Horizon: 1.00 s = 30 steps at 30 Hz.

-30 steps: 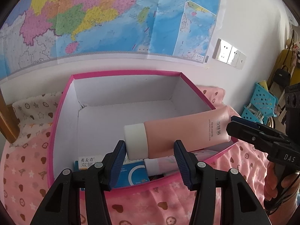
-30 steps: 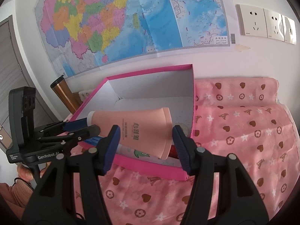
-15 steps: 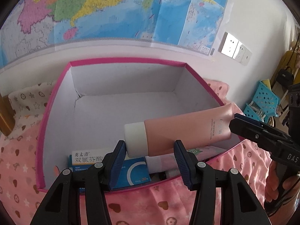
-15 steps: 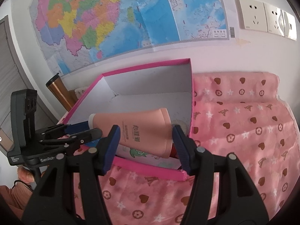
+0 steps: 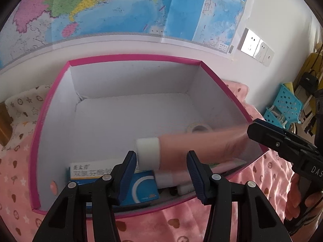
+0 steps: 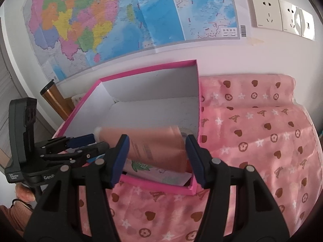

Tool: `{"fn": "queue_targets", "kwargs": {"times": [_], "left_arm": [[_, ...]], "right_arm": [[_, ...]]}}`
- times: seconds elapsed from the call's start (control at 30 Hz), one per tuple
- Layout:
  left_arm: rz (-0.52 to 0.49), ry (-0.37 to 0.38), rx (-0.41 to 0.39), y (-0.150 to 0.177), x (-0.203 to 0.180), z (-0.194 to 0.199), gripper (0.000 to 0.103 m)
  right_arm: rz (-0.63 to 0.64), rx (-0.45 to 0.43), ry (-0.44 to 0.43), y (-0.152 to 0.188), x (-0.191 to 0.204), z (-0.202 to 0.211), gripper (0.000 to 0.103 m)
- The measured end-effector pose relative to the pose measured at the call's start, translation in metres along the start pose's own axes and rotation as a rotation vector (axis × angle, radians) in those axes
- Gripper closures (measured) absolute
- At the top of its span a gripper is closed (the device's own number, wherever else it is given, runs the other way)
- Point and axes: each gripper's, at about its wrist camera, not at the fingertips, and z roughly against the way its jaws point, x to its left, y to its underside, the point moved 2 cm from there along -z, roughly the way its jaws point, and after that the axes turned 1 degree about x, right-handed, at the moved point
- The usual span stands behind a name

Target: Organize rigid objects

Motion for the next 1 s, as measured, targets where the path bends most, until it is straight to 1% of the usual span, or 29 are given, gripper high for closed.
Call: {"fn": "queue_targets", "kwargs": {"times": [0.1, 0.13, 0.2, 0.3, 0.37, 0.4, 0.43, 0.47, 0.57, 0.67, 0.73, 0.83, 0.93, 1.0], "left_arm": [[-0.004, -0.016, -0.008, -0.002, -0.001, -0.001, 0.052], [-0.007, -0.017, -0.013, -0.001, -0.001, 0.001, 0.052], [-0.031, -0.026, -0.051, 0.002, -0.003, 0.007, 0.05], [-0.075, -0.013, -0.102, 0.009, -0.011, 0.02, 0.045], [-0.099, -0.02, -0.146, 0.015, -0.016, 0.031, 0.034], [-0.109, -0.024, -0.175, 0.019, -0.018, 0.04, 0.03], [-0.115, -0.024, -0.199, 0.023, -0.02, 0.047, 0.023], [-0.12, -0.027, -0.219, 0.026, -0.02, 0.053, 0.017], [-0.123, -0.047, -0.278, 0.038, -0.021, 0.072, 0.015], [-0.103, -0.076, -0.293, 0.052, -0.018, 0.083, 0.014], [-0.083, -0.118, -0.295, 0.059, -0.014, 0.087, 0.014], [-0.043, -0.153, -0.269, 0.071, -0.007, 0.085, 0.014], [-0.026, -0.188, -0.254, 0.082, -0.004, 0.085, 0.014], [-0.023, -0.232, -0.252, 0.088, -0.002, 0.086, 0.014]], "right_arm": [[0.019, -0.024, 0.023, -0.001, 0.003, 0.003, 0.043], [0.023, -0.03, 0.017, -0.001, 0.004, 0.005, 0.043], [0.035, -0.035, 0.005, 0.001, 0.007, 0.007, 0.043], [0.068, -0.04, 0.007, 0.008, 0.014, 0.012, 0.043], [0.092, -0.043, 0.005, 0.014, 0.02, 0.015, 0.043], [0.106, -0.05, 0.005, 0.019, 0.024, 0.017, 0.043], [0.124, -0.059, 0.003, 0.024, 0.029, 0.02, 0.043], [0.137, -0.064, 0.006, 0.028, 0.032, 0.022, 0.04], [0.162, -0.092, 0.015, 0.041, 0.041, 0.03, 0.035], [0.176, -0.117, 0.042, 0.056, 0.048, 0.038, 0.03], [0.179, -0.129, 0.062, 0.064, 0.052, 0.041, 0.027], [0.188, -0.145, 0.093, 0.075, 0.06, 0.044, 0.023], [0.197, -0.164, 0.109, 0.085, 0.068, 0.048, 0.022], [0.193, -0.157, 0.099, 0.09, 0.071, 0.048, 0.021]]}}
